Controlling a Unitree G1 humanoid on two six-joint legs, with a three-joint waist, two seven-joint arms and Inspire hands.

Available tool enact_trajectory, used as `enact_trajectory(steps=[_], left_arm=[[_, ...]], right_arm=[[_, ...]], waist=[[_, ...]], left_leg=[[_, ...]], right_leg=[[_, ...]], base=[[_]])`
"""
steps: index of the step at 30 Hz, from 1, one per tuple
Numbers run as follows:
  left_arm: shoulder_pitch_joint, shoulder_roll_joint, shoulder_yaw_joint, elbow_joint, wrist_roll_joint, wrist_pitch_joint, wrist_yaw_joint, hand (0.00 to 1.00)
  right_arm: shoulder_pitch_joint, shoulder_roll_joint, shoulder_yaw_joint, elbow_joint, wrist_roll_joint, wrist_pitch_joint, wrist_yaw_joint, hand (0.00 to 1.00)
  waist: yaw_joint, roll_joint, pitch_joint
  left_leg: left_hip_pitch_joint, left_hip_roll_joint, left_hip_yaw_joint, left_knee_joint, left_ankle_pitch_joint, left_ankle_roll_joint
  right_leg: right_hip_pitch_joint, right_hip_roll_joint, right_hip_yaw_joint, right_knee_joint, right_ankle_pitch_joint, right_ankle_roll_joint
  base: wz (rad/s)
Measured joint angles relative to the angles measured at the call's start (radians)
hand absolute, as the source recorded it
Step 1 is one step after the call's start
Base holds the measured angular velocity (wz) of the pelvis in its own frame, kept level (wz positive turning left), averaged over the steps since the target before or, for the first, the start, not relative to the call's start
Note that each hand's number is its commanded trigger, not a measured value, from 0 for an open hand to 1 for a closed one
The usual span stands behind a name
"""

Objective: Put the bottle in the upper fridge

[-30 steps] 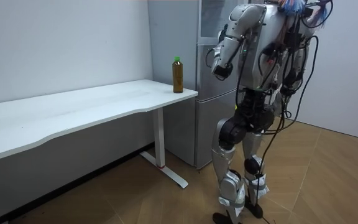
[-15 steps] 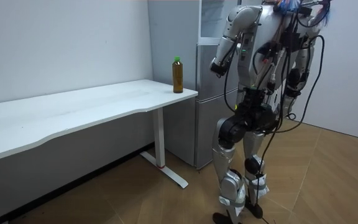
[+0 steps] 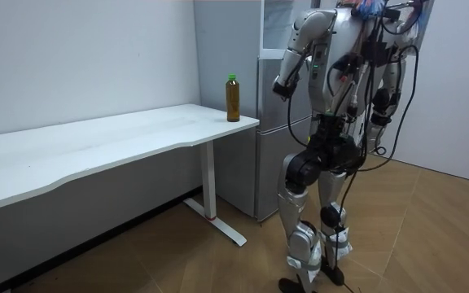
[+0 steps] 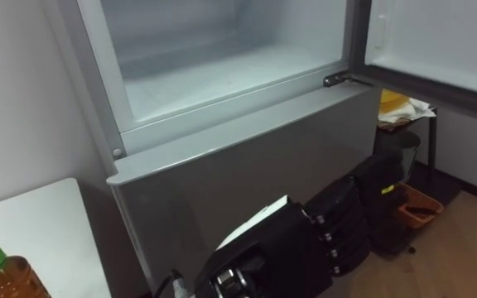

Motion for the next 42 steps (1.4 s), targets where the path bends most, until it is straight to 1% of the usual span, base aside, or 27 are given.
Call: enact_trajectory(steps=[6, 7, 11, 13, 15, 16, 18, 20, 21, 23, 24, 26, 27, 28, 29, 30, 31, 32, 33, 34, 35, 37, 39, 40, 42], left_arm=[[0.0, 0.007, 0.0, 0.009, 0.005, 0.0, 0.0, 0.0], [0.0, 0.011, -0.001, 0.015, 0.021, 0.0, 0.0, 0.0], [0.0, 0.039, -0.003, 0.043, 0.025, 0.0, -0.009, 0.0], [0.001, 0.042, -0.011, 0.061, 0.045, 0.0, -0.011, 0.0], [0.01, 0.045, -0.016, 0.08, 0.073, 0.0, -0.019, 0.0], [0.017, 0.05, -0.024, 0.091, 0.086, 0.001, -0.02, 0.0], [0.032, 0.052, -0.024, 0.105, 0.102, 0.011, -0.02, 0.0], [0.07, 0.063, -0.018, 0.13, 0.119, 0.014, -0.02, 0.0], [0.084, 0.07, -0.015, 0.136, 0.123, 0.016, -0.02, 0.0], [0.14, 0.096, 0.008, 0.166, 0.158, 0.021, -0.021, 0.0], [0.152, 0.1, 0.013, 0.178, 0.171, 0.021, -0.021, 0.0], [0.222, 0.109, 0.05, 0.215, 0.219, 0.022, -0.019, 0.0], [0.235, 0.114, 0.058, 0.223, 0.225, 0.022, -0.018, 0.0], [0.264, 0.121, 0.079, 0.233, 0.249, 0.022, -0.018, 0.0], [0.298, 0.128, 0.101, 0.236, 0.281, 0.022, -0.017, 0.0], [0.317, 0.13, 0.113, 0.236, 0.289, 0.022, -0.015, 0.0], [0.35, 0.135, 0.132, 0.238, 0.304, 0.022, -0.011, 0.0], [0.378, 0.135, 0.152, 0.248, 0.316, 0.021, -0.01, 0.0], [0.399, 0.136, 0.165, 0.269, 0.323, 0.02, -0.006, 0.0], [0.409, 0.137, 0.172, 0.279, 0.33, 0.02, -0.001, 0.0], [0.431, 0.14, 0.19, 0.296, 0.351, 0.02, 0.011, 0.0], [0.465, 0.14, 0.213, 0.326, 0.369, 0.018, 0.031, 0.0], [0.481, 0.135, 0.228, 0.38, 0.4, 0.016, 0.053, 0.0], [0.492, 0.132, 0.236, 0.41, 0.436, 0.014, 0.07, 0.0], [0.495, 0.129, 0.238, 0.458, 0.477, 0.01, 0.084, 0.0]], right_arm=[[-0.001, 0.0, 0.0, -0.002, -0.006, 0.001, -0.003, 0.0], [-0.003, 0.0, 0.001, -0.002, -0.009, 0.001, -0.004, 0.0], [-0.009, 0.001, 0.004, -0.002, -0.009, 0.002, -0.024, 0.0], [-0.009, 0.001, 0.007, -0.002, -0.009, 0.002, -0.031, 0.0], [-0.01, 0.002, 0.007, -0.002, -0.01, 0.002, -0.033, 0.0], [-0.01, 0.004, 0.007, 0.0, -0.01, 0.002, -0.033, 0.0], [-0.01, 0.005, 0.009, 0.0, -0.009, 0.003, -0.035, 0.0], [-0.012, 0.005, 0.009, 0.004, -0.008, 0.005, -0.034, 0.0], [-0.011, 0.005, 0.01, 0.004, -0.008, 0.006, -0.034, 0.0], [-0.016, 0.011, 0.012, 0.003, -0.019, 0.012, -0.033, 0.0], [-0.015, 0.012, 0.012, 0.003, -0.026, 0.013, -0.033, 0.0], [-0.011, 0.018, 0.013, 0.0, -0.044, 0.012, -0.034, 0.0], [-0.01, 0.02, 0.013, 0.0, -0.045, 0.012, -0.034, 0.0], [-0.008, 0.025, 0.013, -0.001, -0.045, 0.012, -0.033, 0.0], [-0.007, 0.027, 0.012, -0.001, -0.046, 0.011, -0.032, 0.0], [-0.005, 0.028, 0.011, -0.004, -0.046, 0.01, -0.031, 0.0], [-0.001, 0.028, 0.009, -0.006, -0.05, 0.007, -0.032, 0.0], [0.003, 0.029, 0.01, -0.006, -0.054, 0.006, -0.032, 0.0], [0.009, 0.031, 0.009, -0.005, -0.056, 0.007, -0.03, 0.0], [0.009, 0.032, 0.009, -0.002, -0.058, 0.007, -0.027, 0.0], [0.007, 0.033, 0.004, -0.002, -0.062, 0.007, -0.018, 0.0], [0.009, 0.032, 0.001, -0.003, -0.062, 0.005, -0.011, 0.0], [0.015, 0.033, 0.001, -0.004, -0.072, 0.009, -0.01, 0.0], [0.016, 0.033, 0.002, -0.005, -0.077, 0.009, -0.008, 0.0], [0.023, 0.033, 0.002, -0.005, -0.084, 0.009, -0.008, 0.0]], waist=[[0.001, 0.0, 0.0003], [0.002, -0.001, 0.0005], [0.005, -0.002, 0.0016], [0.011, -0.004, 0.0024], [0.011, -0.006, 0.0043], [0.012, -0.011, 0.0076], [0.024, -0.015, 0.0101], [0.05, -0.016, 0.0103], [0.055, -0.016, 0.0099], [0.069, -0.021, 0.0102], [0.08, -0.023, 0.0105], [0.111, -0.037, 0.0047], [0.115, -0.043, 0.0047], [0.132, -0.048, -0.0005], [0.147, -0.053, -0.0026], [0.15, -0.055, -0.0036], [0.163, -0.055, -0.0064], [0.178, -0.063, -0.0042], [0.19, -0.063, -0.011], [0.195, -0.063, -0.013], [0.199, -0.066, -0.0126], [0.208, -0.063, -0.0139], [0.22, -0.061, -0.0135], [0.223, -0.061, -0.0133], [0.236, -0.062, -0.0129]], left_leg=[[0.0, 0.0, 0.0, -0.002, 0.001, -0.001], [0.0, 0.0, 0.0, -0.003, 0.001, -0.001], [-0.001, -0.001, -0.001, -0.006, 0.001, -0.002], [-0.001, -0.001, -0.002, -0.008, 0.001, -0.002], [-0.004, -0.005, -0.02, -0.009, 0.002, -0.003], [-0.004, -0.006, -0.031, -0.009, 0.003, -0.004], [-0.008, -0.008, -0.043, -0.009, 0.003, -0.004], [-0.015, -0.008, -0.048, -0.007, 0.004, -0.006], [-0.02, -0.008, -0.05, -0.006, 0.004, -0.007], [-0.038, -0.01, -0.071, 0.01, 0.005, -0.008], [-0.039, -0.01, -0.071, 0.011, 0.006, -0.008], [-0.037, -0.009, -0.076, 0.015, 0.007, -0.011], [-0.037, -0.009, -0.079, 0.018, 0.007, -0.011], [-0.037, -0.009, -0.084, 0.018, 0.008, -0.012], [-0.038, -0.009, -0.09, 0.019, 0.008, -0.013], [-0.039, -0.009, -0.096, 0.019, 0.009, -0.013], [-0.039, -0.01, -0.101, 0.019, 0.009, -0.014], [-0.037, -0.01, -0.108, 0.019, 0.009, -0.014], [-0.035, -0.01, -0.112, 0.019, 0.009, -0.014], [-0.035, -0.01, -0.115, 0.019, 0.009, -0.014], [-0.035, -0.008, -0.121, 0.019, 0.009, -0.014], [-0.029, -0.008, -0.122, 0.019, 0.009, -0.014], [-0.018, -0.008, -0.122, 0.016, 0.009, -0.014], [-0.017, -0.009, -0.123, 0.017, 0.009, -0.014], [-0.015, -0.009, -0.124, 0.019, 0.009, -0.014]], right_leg=[[0.0, 0.0, -0.001, 0.001, -0.001, -0.001], [0.0, 0.0, -0.001, 0.001, -0.001, -0.001], [-0.002, -0.001, -0.006, 0.002, -0.004, -0.001], [-0.002, -0.001, -0.009, 0.003, -0.005, -0.001], [0.004, -0.003, -0.022, 0.002, -0.006, -0.001], [0.01, -0.004, -0.031, 0.001, -0.01, -0.001], [0.01, -0.005, -0.037, 0.002, -0.015, -0.001], [0.01, -0.004, -0.043, 0.0, -0.016, -0.002], [0.01, -0.004, -0.046, 0.001, -0.017, -0.003], [0.008, -0.006, -0.064, 0.001, -0.018, -0.004], [0.008, -0.005, -0.065, 0.001, -0.018, -0.005], [0.012, -0.005, -0.076, 0.001, -0.021, -0.008], [0.011, -0.005, -0.08, 0.0, -0.022, -0.009], [0.013, -0.005, -0.085, 0.001, -0.025, -0.011], [0.016, -0.005, -0.09, 0.0, -0.026, -0.012], [0.018, -0.005, -0.094, 0.0, -0.026, -0.012], [0.021, -0.006, -0.099, 0.0, -0.028, -0.012], [0.026, -0.006, -0.103, 0.001, -0.031, -0.011], [0.028, -0.007, -0.108, 0.001, -0.032, -0.011], [0.03, -0.007, -0.11, 0.001, -0.032, -0.011], [0.034, -0.008, -0.115, 0.001, -0.032, -0.011], [0.039, -0.008, -0.116, 0.003, -0.032, -0.011], [0.05, -0.008, -0.116, 0.003, -0.034, -0.011], [0.052, -0.008, -0.117, 0.003, -0.034, -0.011], [0.055, -0.008, -0.119, 0.004, -0.034, -0.012]], base=[[0.0], [0.0], [0.0], [0.03], [0.17], [0.26], [0.2], [0.09], [0.13], [0.22], [0.12], [0.07], [0.16], [0.15], [0.16], [0.16], [0.19], [0.2], [0.14], [0.14], [0.1], [0.03], [0.0], [0.0], [0.0]])
